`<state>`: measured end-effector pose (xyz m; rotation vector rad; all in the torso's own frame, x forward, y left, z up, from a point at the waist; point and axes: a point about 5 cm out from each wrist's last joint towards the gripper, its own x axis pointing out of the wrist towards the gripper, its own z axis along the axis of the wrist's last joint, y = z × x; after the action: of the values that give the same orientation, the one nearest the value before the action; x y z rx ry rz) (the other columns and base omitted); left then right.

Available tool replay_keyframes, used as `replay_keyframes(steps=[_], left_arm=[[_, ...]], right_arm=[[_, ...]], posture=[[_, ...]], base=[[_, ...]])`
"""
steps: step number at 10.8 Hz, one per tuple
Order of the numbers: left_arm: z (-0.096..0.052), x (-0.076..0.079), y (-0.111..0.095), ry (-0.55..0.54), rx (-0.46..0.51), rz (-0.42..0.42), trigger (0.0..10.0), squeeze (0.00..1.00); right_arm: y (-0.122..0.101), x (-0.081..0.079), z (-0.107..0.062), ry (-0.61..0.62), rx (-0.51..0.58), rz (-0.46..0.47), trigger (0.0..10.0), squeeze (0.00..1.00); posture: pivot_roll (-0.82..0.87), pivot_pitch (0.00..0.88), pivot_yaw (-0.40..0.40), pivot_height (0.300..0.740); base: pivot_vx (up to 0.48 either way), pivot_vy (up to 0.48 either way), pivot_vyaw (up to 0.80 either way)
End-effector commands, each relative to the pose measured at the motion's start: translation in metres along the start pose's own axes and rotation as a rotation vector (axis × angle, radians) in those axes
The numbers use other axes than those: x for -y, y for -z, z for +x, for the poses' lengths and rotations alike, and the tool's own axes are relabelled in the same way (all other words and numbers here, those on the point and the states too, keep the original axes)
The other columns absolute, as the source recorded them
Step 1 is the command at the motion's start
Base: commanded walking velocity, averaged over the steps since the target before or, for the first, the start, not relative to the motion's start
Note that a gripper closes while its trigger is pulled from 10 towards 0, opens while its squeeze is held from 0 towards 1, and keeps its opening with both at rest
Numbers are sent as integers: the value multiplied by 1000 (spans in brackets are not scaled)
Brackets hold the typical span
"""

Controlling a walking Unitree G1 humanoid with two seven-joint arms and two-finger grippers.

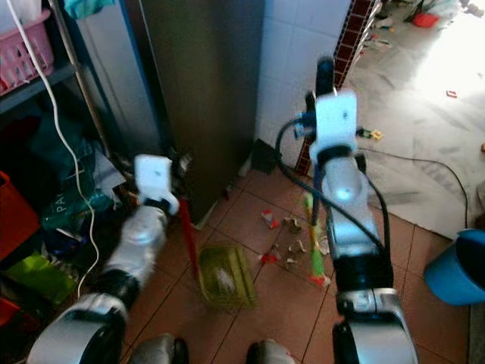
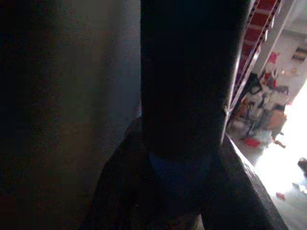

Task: Sweep floor

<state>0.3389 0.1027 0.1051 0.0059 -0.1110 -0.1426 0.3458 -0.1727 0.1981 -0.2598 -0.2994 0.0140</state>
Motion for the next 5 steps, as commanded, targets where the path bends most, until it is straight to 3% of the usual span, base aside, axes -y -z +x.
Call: replay_keyframes(steps=[1, 3, 5], left_arm=[[6, 2, -23, 15, 91, -8, 10000, 0], [2, -1, -28, 10, 92, -4, 10000, 0], [-3, 1, -35, 17, 92, -10, 10000, 0]], right_arm=[[-6, -12, 3, -25, 26, -2, 10000, 0], [-11, -29, 6, -53, 39, 10, 10000, 0], [-5, -33, 4, -45, 26, 29, 10000, 0]], posture=[[3, 44, -44, 740], [2, 40, -58, 740], [21, 47, -45, 740]], base=[[0, 0, 0], [0, 0, 0], [0, 0, 0]])
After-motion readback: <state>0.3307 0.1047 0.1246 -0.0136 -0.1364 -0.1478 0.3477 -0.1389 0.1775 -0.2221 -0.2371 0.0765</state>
